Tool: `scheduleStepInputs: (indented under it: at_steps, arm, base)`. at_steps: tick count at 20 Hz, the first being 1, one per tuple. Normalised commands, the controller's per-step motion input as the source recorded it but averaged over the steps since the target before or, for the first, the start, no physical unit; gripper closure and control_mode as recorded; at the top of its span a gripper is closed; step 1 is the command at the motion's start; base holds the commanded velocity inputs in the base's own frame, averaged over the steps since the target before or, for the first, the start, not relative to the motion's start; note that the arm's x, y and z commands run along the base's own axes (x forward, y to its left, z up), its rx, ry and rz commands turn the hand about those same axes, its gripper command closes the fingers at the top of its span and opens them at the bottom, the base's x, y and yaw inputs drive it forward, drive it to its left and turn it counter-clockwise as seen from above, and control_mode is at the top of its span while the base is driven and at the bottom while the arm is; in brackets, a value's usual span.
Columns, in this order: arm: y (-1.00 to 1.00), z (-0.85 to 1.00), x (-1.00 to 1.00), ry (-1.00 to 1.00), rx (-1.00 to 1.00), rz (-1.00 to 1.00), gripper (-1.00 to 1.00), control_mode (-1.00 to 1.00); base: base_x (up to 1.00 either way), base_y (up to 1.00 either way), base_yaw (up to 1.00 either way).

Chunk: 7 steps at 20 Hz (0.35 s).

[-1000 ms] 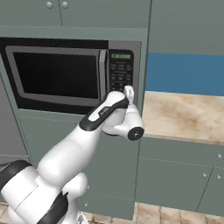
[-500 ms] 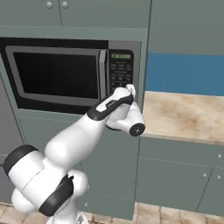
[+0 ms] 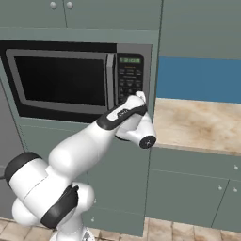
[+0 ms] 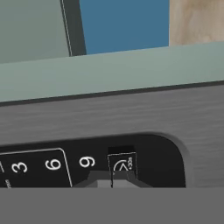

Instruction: Pick the bell pepper from the sink and place it in the bowl. Then pick the bowl and place it in the microwave. Then close the microwave door and press the start button.

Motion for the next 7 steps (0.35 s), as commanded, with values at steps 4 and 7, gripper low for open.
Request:
scheduleStepInputs:
  at_steps: [4,7]
  arm:
    - [-0.01,-0.09,0.17,-0.02,0.0,0.0,1.0,-1.0]
    - [0.0,0.0,0.0,-0.01,0.0,0.0,1.0,-1.0]
  base:
    - [0.0,0.0,0.0]
    - [0.0,0.0,0.0]
